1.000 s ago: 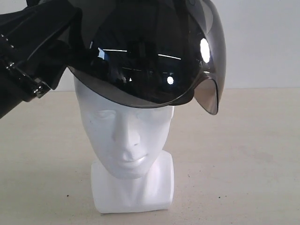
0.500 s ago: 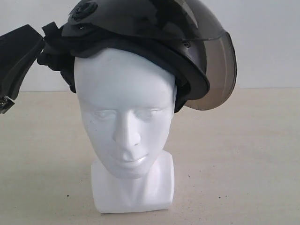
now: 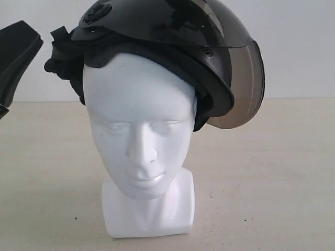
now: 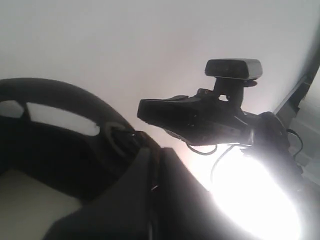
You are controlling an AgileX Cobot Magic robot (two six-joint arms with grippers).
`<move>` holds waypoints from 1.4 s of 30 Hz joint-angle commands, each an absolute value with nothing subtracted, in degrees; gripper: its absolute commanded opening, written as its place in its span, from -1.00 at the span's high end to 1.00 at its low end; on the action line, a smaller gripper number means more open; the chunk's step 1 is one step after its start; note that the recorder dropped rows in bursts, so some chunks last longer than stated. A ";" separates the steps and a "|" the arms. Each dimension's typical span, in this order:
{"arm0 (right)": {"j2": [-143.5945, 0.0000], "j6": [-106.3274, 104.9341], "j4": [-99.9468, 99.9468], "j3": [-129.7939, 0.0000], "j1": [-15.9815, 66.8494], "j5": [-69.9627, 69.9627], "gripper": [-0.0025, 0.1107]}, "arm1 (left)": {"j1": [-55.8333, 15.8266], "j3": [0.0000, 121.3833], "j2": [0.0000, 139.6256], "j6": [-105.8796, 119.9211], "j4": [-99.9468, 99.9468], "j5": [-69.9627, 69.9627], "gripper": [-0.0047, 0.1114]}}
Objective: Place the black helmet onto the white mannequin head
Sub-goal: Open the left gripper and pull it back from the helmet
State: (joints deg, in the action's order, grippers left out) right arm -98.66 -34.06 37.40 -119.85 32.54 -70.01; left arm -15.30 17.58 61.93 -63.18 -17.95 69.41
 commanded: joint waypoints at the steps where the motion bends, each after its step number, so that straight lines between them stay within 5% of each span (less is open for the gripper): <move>1: -98.31 -34.39 36.58 -119.94 32.62 -69.69 0.96 | -15.09 17.33 57.12 -57.17 -17.51 69.96 0.84; 5: -98.31 -34.56 36.38 -120.05 32.62 -69.57 0.96 | -15.09 17.33 51.37 -54.13 -17.17 68.43 0.84; 20: -95.97 -35.47 33.69 -120.16 32.62 -68.07 0.96 | -15.09 19.13 30.43 -38.21 -16.33 27.48 0.84; 22: -95.16 -34.89 31.56 -120.16 32.52 -66.72 0.96 | -15.09 23.44 30.14 -37.63 -20.99 17.78 0.75; 27: -93.17 -30.28 22.35 -121.17 32.52 -63.91 0.96 | -15.09 35.48 32.00 -37.39 -31.01 -3.36 -0.02; 29: -93.17 -27.93 15.55 -122.96 32.52 -64.31 0.96 | -15.09 37.33 34.29 -37.39 -32.54 -7.14 -0.13; 36: -93.37 -23.59 0.00 -123.51 32.04 -64.86 0.96 | -15.21 37.90 39.51 -37.63 -25.96 -4.72 -0.12; 42: -93.37 -24.97 11.79 -123.51 25.02 -64.97 0.96 | -15.21 38.72 39.52 -40.66 -13.78 -3.58 -0.03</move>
State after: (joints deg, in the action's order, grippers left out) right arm -93.85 -23.80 6.45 -123.22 27.88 -65.15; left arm -15.30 37.80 39.67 -39.24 -19.53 -3.88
